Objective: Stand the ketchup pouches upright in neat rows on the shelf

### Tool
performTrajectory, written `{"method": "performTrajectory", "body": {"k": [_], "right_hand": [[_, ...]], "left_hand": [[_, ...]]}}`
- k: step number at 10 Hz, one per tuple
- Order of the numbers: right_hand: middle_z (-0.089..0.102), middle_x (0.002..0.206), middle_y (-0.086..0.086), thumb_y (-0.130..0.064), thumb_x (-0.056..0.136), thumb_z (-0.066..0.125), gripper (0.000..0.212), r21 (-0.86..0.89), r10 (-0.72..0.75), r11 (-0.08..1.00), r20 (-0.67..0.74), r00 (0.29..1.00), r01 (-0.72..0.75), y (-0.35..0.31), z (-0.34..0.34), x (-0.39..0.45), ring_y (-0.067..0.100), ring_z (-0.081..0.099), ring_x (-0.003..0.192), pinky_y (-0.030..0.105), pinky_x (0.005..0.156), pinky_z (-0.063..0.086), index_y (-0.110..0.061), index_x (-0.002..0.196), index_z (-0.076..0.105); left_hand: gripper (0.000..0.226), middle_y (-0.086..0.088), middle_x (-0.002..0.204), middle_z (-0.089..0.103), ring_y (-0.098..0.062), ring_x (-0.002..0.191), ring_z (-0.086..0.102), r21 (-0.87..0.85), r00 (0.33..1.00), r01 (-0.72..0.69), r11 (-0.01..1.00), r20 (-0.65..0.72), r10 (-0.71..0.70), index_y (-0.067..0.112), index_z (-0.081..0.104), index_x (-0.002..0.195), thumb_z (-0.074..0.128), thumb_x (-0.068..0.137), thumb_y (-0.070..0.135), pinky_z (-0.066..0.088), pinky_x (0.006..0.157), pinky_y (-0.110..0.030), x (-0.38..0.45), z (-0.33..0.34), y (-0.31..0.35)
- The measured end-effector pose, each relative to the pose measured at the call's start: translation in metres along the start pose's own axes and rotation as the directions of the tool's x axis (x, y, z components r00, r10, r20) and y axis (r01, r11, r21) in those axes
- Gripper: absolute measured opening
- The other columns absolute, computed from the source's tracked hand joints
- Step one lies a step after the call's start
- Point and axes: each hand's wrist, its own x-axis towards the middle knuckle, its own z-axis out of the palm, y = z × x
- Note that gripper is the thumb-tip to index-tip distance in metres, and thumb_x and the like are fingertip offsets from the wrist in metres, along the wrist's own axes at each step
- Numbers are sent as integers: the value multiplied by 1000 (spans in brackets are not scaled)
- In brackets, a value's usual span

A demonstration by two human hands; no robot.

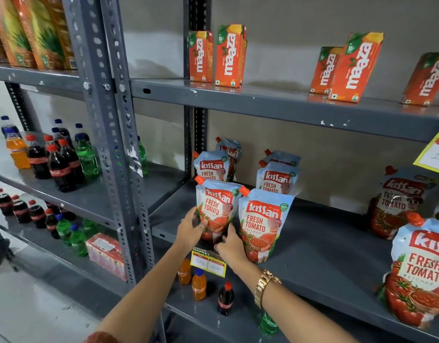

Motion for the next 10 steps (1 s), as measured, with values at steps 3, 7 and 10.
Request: {"method": "performTrajectory", "body": {"k": [3,7,10], "right_hand": [[33,153,10,11,79,48,82,8,-29,1000,75,997,29,-19,19,19,27,31,141,45,114,34,-17,148,14],[38,150,9,13,78,45,80,44,-36,998,61,997,33,-34,47,29,25,35,139,38,111,37,-17,147,19],[49,142,10,-8,92,51,47,85,-93,990,-241,966,116,-32,41,0,23,46,131,32,106,39,-9,138,42]], "left_hand": [[62,-13,144,46,-28,132,44,101,1000,-5,995,24,3,13,30,144,55,88,-1,39,108,-43,23,-43,-17],[60,-17,135,55,-29,127,49,134,999,35,990,-35,-31,13,33,142,57,88,5,40,105,-42,43,-61,-32],[49,-17,129,59,-31,118,56,122,990,-1,993,-141,18,8,44,134,60,88,11,45,100,-42,30,-60,-35]]}}
